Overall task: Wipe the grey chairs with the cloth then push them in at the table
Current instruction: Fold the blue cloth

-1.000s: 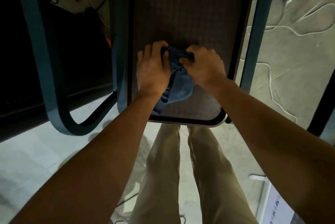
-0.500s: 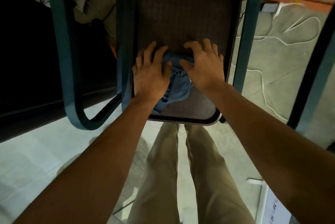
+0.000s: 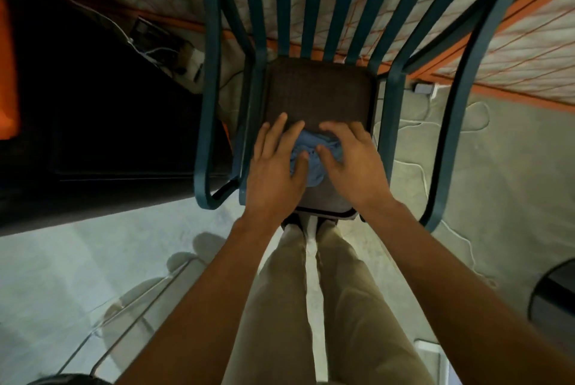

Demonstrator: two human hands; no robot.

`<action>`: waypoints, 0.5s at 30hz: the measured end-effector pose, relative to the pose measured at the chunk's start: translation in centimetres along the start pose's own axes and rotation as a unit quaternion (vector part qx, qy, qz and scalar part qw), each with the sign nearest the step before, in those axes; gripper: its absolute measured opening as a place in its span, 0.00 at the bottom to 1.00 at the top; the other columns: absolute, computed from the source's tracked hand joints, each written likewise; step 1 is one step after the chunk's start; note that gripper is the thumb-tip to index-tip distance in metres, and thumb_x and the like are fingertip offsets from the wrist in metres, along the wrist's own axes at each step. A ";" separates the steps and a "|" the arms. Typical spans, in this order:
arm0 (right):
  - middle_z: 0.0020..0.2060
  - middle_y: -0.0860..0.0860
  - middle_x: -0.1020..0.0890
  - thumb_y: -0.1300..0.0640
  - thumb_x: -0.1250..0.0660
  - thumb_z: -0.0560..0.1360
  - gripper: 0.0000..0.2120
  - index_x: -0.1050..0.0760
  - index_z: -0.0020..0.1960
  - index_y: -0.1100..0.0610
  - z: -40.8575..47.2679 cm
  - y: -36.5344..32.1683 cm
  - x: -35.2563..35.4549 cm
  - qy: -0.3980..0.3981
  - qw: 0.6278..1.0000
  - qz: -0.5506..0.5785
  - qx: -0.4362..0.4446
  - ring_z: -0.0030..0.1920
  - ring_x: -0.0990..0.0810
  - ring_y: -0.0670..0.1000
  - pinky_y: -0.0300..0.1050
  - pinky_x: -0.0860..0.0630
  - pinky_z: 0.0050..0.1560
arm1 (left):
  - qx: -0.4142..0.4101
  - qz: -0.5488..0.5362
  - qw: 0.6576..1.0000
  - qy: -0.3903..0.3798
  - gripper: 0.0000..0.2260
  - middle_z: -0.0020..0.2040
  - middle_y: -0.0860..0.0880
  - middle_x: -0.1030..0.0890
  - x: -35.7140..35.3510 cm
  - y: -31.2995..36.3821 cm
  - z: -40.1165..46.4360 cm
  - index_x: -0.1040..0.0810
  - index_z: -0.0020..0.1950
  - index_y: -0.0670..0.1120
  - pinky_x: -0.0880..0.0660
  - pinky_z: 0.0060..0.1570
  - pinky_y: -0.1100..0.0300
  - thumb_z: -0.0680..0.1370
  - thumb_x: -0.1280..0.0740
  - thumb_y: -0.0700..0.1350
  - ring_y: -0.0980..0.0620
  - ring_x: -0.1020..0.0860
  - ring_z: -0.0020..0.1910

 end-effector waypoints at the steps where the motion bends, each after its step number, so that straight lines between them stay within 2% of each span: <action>1: 0.60 0.56 0.24 0.55 0.32 0.80 0.18 0.26 0.69 0.53 -0.8 -1.0 1.1 0.007 1.000 0.008 0.006 0.60 0.23 0.59 0.58 0.23 0.58 | -0.001 -0.004 1.000 0.001 0.24 0.83 0.51 0.41 1.2 1.0 -0.7 0.35 0.80 0.53 0.47 0.75 0.59 0.84 0.35 0.47 0.48 0.48 0.82; 6: 0.61 0.54 0.24 0.55 0.33 0.80 0.18 0.26 0.70 0.53 -4.5 -6.4 6.2 0.028 0.998 0.031 0.049 0.60 0.23 0.57 0.53 0.23 0.59 | -0.016 -0.042 0.999 0.022 0.23 0.83 0.53 0.41 7.1 5.1 -4.5 0.33 0.80 0.53 0.47 0.75 0.61 0.84 0.35 0.47 0.50 0.48 0.82; 11: 0.61 0.53 0.24 0.55 0.33 0.81 0.18 0.26 0.70 0.53 -7.2 -11.8 10.4 0.047 0.993 0.036 0.100 0.61 0.23 0.55 0.49 0.25 0.59 | -0.038 -0.064 0.996 0.045 0.23 0.83 0.52 0.41 12.2 7.9 -7.4 0.33 0.80 0.51 0.42 0.78 0.53 0.84 0.36 0.47 0.48 0.46 0.82; 13: 0.61 0.53 0.24 0.55 0.33 0.81 0.18 0.26 0.70 0.54 -7.8 -13.9 12.1 0.057 0.991 0.033 0.120 0.61 0.24 0.52 0.43 0.26 0.60 | -0.058 -0.074 0.994 0.057 0.23 0.83 0.52 0.41 14.2 9.0 -8.3 0.34 0.80 0.52 0.41 0.78 0.52 0.85 0.36 0.47 0.49 0.46 0.82; 15: 0.61 0.50 0.25 0.55 0.34 0.82 0.18 0.27 0.70 0.54 -8.1 -16.1 13.9 0.068 0.988 0.030 0.138 0.60 0.25 0.47 0.34 0.30 0.60 | -0.068 -0.079 0.992 0.072 0.23 0.83 0.53 0.42 16.4 10.2 -9.0 0.34 0.80 0.53 0.42 0.77 0.56 0.85 0.36 0.48 0.50 0.46 0.82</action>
Point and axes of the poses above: each hand's wrist, its own z-axis towards the middle knuckle, its own x-axis out of the back of the hand, y = z × x, the point moved 7 cm from there along z, towards the middle knuckle
